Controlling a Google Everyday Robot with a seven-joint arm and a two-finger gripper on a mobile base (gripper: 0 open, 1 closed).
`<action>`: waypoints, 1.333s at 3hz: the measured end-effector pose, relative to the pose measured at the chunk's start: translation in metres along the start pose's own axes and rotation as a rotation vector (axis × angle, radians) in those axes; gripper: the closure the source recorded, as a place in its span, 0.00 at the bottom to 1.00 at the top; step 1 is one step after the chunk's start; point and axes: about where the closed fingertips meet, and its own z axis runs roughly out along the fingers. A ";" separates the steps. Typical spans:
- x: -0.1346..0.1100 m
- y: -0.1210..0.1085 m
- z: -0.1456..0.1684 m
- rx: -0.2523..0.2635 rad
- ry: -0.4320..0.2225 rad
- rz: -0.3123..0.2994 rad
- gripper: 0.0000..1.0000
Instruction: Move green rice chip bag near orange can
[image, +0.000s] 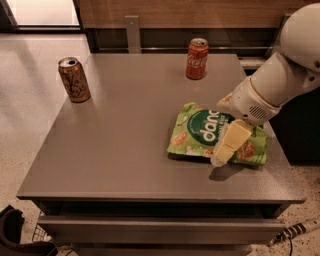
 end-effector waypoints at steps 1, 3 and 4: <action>-0.001 0.000 -0.002 0.004 0.007 -0.005 0.32; -0.003 0.002 -0.001 0.004 0.008 -0.009 0.78; -0.004 0.003 -0.001 0.004 0.009 -0.012 1.00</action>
Offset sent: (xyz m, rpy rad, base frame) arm -0.0001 0.0001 0.0018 -0.0068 -0.0027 0.0018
